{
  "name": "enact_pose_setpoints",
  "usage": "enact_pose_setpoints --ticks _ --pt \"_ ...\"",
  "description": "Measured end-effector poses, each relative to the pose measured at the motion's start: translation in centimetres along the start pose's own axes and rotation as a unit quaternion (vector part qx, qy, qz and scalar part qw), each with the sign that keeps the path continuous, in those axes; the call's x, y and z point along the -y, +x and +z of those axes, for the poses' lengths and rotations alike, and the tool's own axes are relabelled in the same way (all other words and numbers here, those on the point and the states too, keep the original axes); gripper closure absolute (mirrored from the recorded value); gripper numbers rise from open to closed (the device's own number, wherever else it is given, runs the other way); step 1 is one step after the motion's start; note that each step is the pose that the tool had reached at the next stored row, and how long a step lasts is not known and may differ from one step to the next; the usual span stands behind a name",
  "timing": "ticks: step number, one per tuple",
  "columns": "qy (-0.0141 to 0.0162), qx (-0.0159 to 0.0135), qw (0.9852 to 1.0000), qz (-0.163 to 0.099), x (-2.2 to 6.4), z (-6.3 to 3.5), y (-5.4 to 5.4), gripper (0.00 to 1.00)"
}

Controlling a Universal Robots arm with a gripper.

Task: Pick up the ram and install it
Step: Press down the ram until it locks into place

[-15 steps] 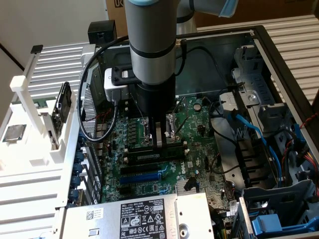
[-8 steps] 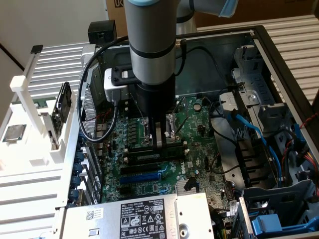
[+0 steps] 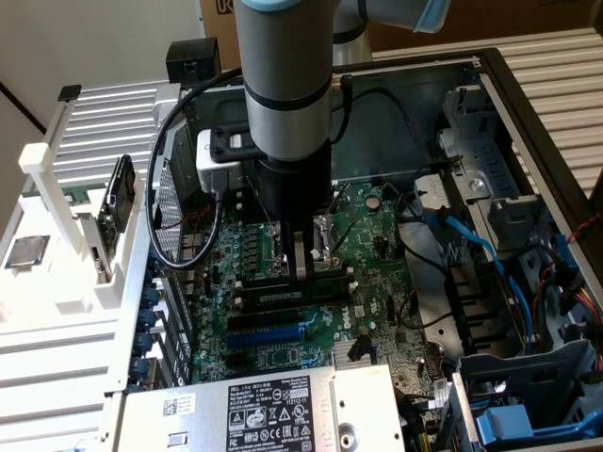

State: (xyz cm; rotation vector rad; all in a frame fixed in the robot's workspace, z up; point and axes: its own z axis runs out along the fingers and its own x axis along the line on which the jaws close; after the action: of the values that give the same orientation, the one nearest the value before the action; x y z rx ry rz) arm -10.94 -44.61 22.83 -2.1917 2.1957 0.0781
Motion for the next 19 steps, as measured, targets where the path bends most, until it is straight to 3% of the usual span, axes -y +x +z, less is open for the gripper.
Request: enact_pose_setpoints --ticks 19 --pt "0.0007 0.0001 1.0 0.0 0.0 0.22 0.03 0.9"
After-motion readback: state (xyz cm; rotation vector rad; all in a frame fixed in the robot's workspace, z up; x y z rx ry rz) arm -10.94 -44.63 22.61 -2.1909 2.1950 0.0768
